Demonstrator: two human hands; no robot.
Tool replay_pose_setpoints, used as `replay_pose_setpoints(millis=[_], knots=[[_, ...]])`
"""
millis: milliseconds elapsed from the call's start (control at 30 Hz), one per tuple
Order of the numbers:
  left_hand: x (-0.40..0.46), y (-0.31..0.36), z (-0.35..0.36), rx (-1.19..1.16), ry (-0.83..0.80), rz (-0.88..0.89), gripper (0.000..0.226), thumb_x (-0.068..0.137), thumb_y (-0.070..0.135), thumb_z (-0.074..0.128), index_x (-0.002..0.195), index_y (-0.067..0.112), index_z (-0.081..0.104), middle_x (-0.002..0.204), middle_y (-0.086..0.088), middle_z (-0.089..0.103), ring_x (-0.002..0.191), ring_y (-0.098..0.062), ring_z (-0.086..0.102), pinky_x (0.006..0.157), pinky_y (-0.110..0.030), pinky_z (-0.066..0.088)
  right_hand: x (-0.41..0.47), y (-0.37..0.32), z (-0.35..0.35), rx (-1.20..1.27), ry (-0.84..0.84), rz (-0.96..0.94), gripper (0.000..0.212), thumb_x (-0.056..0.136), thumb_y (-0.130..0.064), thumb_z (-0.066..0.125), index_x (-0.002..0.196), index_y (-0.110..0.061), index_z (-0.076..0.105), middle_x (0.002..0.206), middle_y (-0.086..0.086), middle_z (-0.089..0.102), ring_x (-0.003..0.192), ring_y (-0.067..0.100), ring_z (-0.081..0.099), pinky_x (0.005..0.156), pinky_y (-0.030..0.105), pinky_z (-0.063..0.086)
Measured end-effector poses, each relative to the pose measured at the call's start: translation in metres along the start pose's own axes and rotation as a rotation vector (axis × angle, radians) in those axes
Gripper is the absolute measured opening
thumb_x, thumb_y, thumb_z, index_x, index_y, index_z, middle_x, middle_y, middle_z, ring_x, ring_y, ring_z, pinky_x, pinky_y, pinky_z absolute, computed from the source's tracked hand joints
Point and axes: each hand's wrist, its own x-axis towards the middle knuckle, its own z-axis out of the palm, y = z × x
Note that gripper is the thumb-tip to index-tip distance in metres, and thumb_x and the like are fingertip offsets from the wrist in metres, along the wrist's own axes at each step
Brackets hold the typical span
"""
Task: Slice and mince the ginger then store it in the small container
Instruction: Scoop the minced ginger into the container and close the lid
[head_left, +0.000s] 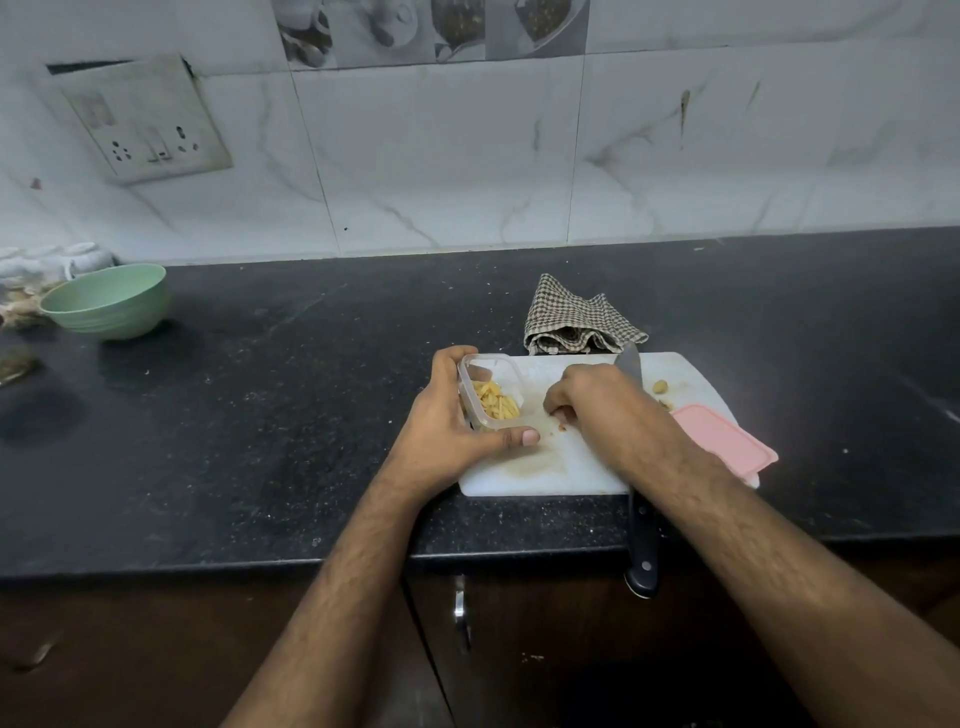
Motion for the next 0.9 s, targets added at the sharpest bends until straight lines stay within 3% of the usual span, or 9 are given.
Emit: replay_pose_setpoints(millis=[100, 200, 267, 367, 433, 533, 667, 767, 900], knots=[[0.000, 0.000, 0.000, 0.007, -0.001, -0.006, 0.105, 0.055, 0.050, 0.099, 0.137, 0.034, 0.035, 0.124, 0.015, 0.061, 0.113, -0.003, 0.063, 0.099, -0.034, 0.056, 0.008, 0.003, -0.002, -0.054, -0.005, 0.047, 0.016, 0.091, -0.007, 0.060, 0.091, -0.018, 0.072, 0.084, -0.004, 0.068, 0.086, 0.018, 0.064, 0.096, 0.042, 0.045], [0.000, 0.000, 0.000, 0.007, 0.001, -0.010, 0.106, 0.054, 0.049, 0.099, 0.137, 0.035, 0.035, 0.124, 0.015, 0.062, 0.112, -0.002, 0.064, 0.098, -0.033, 0.056, 0.017, 0.002, -0.003, -0.135, 0.020, 0.141, 0.011, 0.089, -0.016, 0.065, 0.086, -0.025, 0.071, 0.078, -0.013, 0.067, 0.085, 0.008, 0.058, 0.118, 0.054, 0.016], [-0.001, 0.001, 0.000, 0.010, -0.002, -0.013, 0.107, 0.053, 0.050, 0.099, 0.137, 0.035, 0.035, 0.123, 0.017, 0.061, 0.110, 0.001, 0.063, 0.095, -0.028, 0.055, 0.017, 0.001, -0.007, -0.091, 0.023, 0.179, 0.014, 0.091, -0.016, 0.065, 0.086, -0.027, 0.072, 0.081, -0.013, 0.068, 0.090, 0.007, 0.056, 0.118, 0.055, 0.020], [-0.001, 0.004, 0.001, 0.020, -0.011, -0.015, 0.106, 0.053, 0.049, 0.098, 0.137, 0.035, 0.035, 0.121, 0.018, 0.061, 0.105, 0.009, 0.062, 0.086, -0.013, 0.051, 0.014, -0.002, -0.018, 0.130, 0.152, 0.192, 0.012, 0.089, -0.017, 0.071, 0.090, -0.028, 0.076, 0.086, -0.014, 0.070, 0.092, 0.007, 0.062, 0.105, 0.048, 0.044], [-0.001, 0.004, -0.001, 0.019, -0.009, -0.016, 0.105, 0.054, 0.047, 0.099, 0.137, 0.035, 0.036, 0.120, 0.018, 0.061, 0.103, 0.013, 0.060, 0.082, -0.007, 0.049, 0.010, -0.014, -0.027, 0.243, 0.230, 0.130, 0.011, 0.089, -0.017, 0.072, 0.093, -0.026, 0.077, 0.086, -0.014, 0.071, 0.084, 0.001, 0.064, 0.089, 0.029, 0.055], [-0.001, 0.003, -0.002, 0.006, -0.010, -0.011, 0.102, 0.056, 0.041, 0.100, 0.136, 0.032, 0.037, 0.117, 0.018, 0.064, 0.101, 0.011, 0.063, 0.081, -0.009, 0.051, 0.007, -0.041, -0.035, 0.276, 0.232, -0.002, 0.008, 0.093, -0.020, 0.070, 0.097, -0.025, 0.076, 0.091, -0.016, 0.068, 0.078, -0.008, 0.059, 0.067, 0.002, 0.046], [-0.003, 0.004, 0.003, 0.003, -0.022, 0.000, 0.099, 0.057, 0.041, 0.100, 0.134, 0.030, 0.038, 0.117, 0.017, 0.066, 0.103, 0.008, 0.065, 0.086, -0.016, 0.054, 0.010, -0.054, -0.032, 0.206, 0.182, -0.073, 0.018, 0.102, -0.023, 0.056, 0.105, -0.022, 0.074, 0.098, -0.007, 0.069, 0.081, 0.004, 0.062, 0.078, 0.026, 0.056], [-0.002, 0.005, 0.002, -0.015, -0.018, -0.011, 0.101, 0.057, 0.041, 0.100, 0.135, 0.032, 0.037, 0.117, 0.018, 0.064, 0.103, 0.011, 0.063, 0.085, -0.012, 0.052, 0.011, -0.045, -0.036, 0.226, 0.265, 0.015, 0.019, 0.103, -0.020, 0.054, 0.106, -0.022, 0.073, 0.103, -0.009, 0.070, 0.074, -0.005, 0.054, 0.066, 0.003, 0.043], [0.002, -0.001, -0.002, -0.063, 0.020, -0.036, 0.102, 0.055, 0.048, 0.099, 0.134, 0.036, 0.037, 0.121, 0.016, 0.063, 0.109, -0.001, 0.065, 0.091, -0.028, 0.057, 0.018, -0.023, -0.025, 0.220, 0.261, 0.141, 0.018, 0.100, -0.015, 0.060, 0.105, -0.023, 0.075, 0.102, -0.007, 0.071, 0.092, 0.007, 0.061, 0.088, 0.030, 0.051]])
